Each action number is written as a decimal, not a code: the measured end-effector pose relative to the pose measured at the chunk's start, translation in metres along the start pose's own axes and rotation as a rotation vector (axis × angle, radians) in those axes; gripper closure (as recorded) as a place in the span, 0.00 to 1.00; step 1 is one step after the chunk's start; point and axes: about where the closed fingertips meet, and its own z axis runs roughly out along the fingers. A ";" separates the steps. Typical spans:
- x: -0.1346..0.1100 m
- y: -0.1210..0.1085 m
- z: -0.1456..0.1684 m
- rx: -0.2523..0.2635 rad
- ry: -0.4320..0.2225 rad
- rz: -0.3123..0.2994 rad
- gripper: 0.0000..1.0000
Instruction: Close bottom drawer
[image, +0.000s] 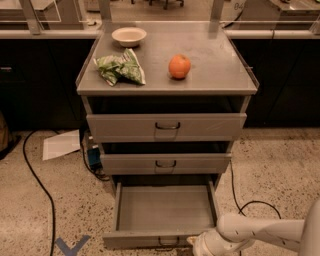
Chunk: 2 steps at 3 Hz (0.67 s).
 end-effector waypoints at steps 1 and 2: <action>0.000 -0.017 0.030 0.008 -0.012 0.011 0.00; 0.004 -0.029 0.052 -0.001 -0.018 0.029 0.00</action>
Offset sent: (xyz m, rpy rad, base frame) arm 0.0231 0.0283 -0.0822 0.0171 0.0276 -0.0492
